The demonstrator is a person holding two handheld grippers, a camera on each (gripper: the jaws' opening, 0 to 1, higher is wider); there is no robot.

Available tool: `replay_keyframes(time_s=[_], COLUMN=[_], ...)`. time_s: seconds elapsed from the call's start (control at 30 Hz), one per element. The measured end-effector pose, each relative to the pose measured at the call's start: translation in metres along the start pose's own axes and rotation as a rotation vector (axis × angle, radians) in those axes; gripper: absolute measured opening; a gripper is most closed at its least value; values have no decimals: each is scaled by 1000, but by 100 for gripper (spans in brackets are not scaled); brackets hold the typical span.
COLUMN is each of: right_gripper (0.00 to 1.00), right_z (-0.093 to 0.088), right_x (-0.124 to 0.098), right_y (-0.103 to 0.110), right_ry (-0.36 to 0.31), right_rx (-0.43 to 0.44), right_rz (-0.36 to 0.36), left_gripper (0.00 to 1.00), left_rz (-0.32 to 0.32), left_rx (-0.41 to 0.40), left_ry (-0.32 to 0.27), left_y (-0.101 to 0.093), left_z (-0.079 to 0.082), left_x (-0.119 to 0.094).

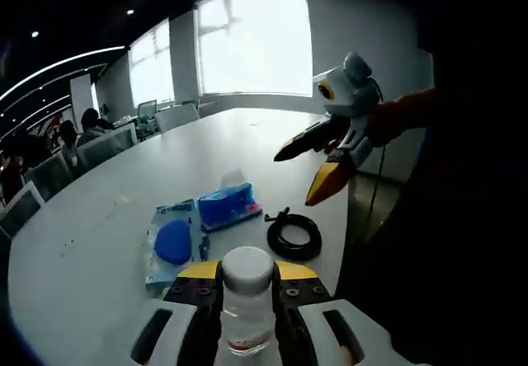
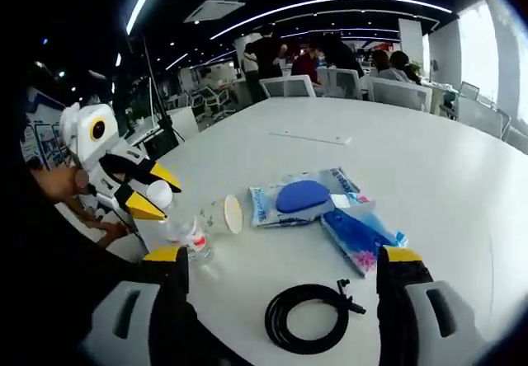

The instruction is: Arrange the tabletop items into an orderly group along one side of the table until the central work area is clear of visible clutter.

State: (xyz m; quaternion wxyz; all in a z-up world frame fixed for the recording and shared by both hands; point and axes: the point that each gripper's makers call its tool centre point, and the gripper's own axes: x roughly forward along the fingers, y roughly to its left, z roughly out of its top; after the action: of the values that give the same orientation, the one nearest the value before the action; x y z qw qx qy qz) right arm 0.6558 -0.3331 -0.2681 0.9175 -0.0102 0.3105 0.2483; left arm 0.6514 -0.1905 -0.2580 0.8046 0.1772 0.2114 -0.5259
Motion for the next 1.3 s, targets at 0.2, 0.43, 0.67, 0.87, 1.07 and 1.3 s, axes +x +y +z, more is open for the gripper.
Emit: replay_keyframes(time_s=[0.2, 0.43, 0.67, 0.87, 1.07, 1.3], right_gripper=[91, 90, 90, 89, 89, 88], right_z=[-2, -4, -8, -8, -7, -12], right_x=[4, 6, 6, 6, 5, 3], right_y=[8, 12, 14, 13, 14, 16], right_ry=[12, 19, 26, 24, 17, 20], right_rx=[-7, -7, -2, -4, 1, 14], right_rz=[12, 18, 15, 12, 5, 0], left_gripper=[21, 22, 23, 25, 25, 26], left_rz=[29, 46, 40, -102, -214, -356], left_rx=[-32, -68, -36, 50, 143, 216], left_ry=[-5, 3, 5, -21, 3, 52], left_y=[5, 13, 14, 7, 4, -1], left_z=[-8, -14, -13, -4, 1, -10], left_x=[-13, -20, -18, -22, -18, -11])
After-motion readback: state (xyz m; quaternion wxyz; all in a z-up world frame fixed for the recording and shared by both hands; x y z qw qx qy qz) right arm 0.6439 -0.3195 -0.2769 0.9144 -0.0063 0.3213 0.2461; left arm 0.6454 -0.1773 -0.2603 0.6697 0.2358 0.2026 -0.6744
